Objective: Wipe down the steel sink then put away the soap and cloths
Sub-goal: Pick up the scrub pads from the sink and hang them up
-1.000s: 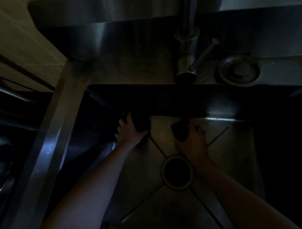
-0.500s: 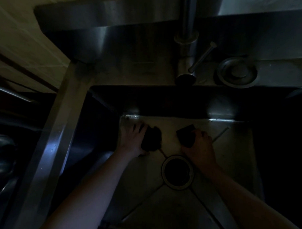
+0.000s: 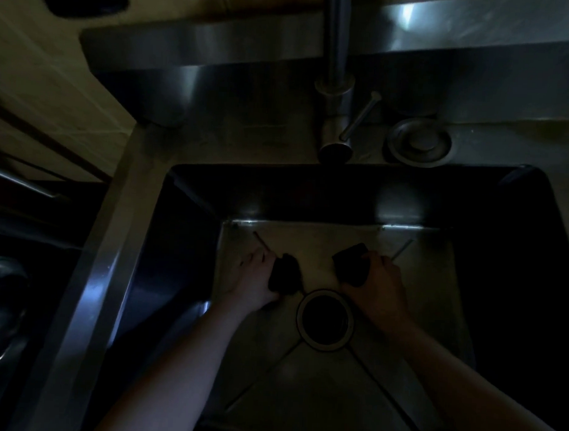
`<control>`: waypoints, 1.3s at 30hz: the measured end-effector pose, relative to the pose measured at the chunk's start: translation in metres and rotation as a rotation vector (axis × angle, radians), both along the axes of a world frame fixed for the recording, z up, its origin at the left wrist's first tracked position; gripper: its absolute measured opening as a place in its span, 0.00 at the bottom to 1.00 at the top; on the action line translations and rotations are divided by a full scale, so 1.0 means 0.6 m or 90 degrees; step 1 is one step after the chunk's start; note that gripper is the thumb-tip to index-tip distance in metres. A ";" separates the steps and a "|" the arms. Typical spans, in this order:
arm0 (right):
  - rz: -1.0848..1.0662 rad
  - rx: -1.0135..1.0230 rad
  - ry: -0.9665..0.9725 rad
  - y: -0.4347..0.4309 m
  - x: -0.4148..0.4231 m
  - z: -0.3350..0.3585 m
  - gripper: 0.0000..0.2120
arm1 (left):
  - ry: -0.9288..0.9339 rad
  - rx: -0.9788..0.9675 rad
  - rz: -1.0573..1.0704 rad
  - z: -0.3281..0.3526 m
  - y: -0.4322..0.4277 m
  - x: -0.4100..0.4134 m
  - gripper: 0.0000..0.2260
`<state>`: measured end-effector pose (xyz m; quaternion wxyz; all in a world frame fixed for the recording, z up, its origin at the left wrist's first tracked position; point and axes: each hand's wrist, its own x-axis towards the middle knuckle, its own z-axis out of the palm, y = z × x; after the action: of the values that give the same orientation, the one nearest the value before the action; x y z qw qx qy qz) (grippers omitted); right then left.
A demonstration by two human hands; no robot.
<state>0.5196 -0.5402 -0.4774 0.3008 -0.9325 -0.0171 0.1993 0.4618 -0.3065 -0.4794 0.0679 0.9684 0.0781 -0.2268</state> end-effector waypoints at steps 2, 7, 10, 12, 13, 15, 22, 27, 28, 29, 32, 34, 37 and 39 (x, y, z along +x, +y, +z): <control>-0.003 0.001 0.002 -0.004 -0.006 0.012 0.33 | 0.016 -0.055 0.036 0.010 -0.009 -0.011 0.36; -0.005 0.016 -0.016 -0.019 -0.024 0.032 0.33 | 0.039 0.007 -0.017 0.008 -0.027 -0.039 0.39; -0.007 0.022 -0.013 -0.033 -0.036 0.035 0.32 | 0.048 0.067 -0.050 0.000 -0.034 -0.050 0.38; -0.015 0.029 -0.014 -0.042 -0.046 0.038 0.32 | 0.051 0.088 -0.053 -0.003 -0.040 -0.056 0.38; -0.017 0.030 -0.017 -0.046 -0.051 0.041 0.32 | 0.049 0.090 -0.048 -0.004 -0.042 -0.058 0.37; -0.020 0.030 -0.021 -0.055 -0.059 0.046 0.31 | 0.043 0.090 -0.041 -0.006 -0.044 -0.066 0.36; -0.011 0.071 -0.016 -0.084 -0.075 0.079 0.28 | 0.008 0.093 -0.013 0.013 -0.048 -0.084 0.34; 0.021 0.067 -0.017 -0.097 -0.089 0.118 0.31 | -0.051 0.075 0.039 0.070 -0.055 -0.090 0.33; 0.031 0.051 -0.029 -0.097 -0.091 0.128 0.31 | -0.069 0.070 0.046 0.085 -0.056 -0.094 0.33; 0.042 0.039 -0.042 -0.095 -0.093 0.138 0.32 | -0.090 0.063 0.051 0.101 -0.056 -0.099 0.34; 0.078 0.022 -0.073 -0.085 -0.099 0.175 0.34 | -0.144 0.034 0.067 0.151 -0.053 -0.124 0.34; 0.104 0.016 -0.092 -0.074 -0.103 0.203 0.34 | -0.165 0.033 0.081 0.186 -0.049 -0.143 0.33; 0.131 0.020 -0.105 -0.050 -0.108 0.250 0.34 | -0.175 0.027 0.113 0.238 -0.042 -0.168 0.33; 0.155 0.034 -0.112 -0.033 -0.111 0.286 0.33 | -0.189 0.041 0.125 0.275 -0.037 -0.184 0.32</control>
<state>0.4530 -0.5600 -0.3058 0.2963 -0.9291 -0.1614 0.1515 0.3511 -0.3284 -0.3146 0.0697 0.9806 0.1687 -0.0710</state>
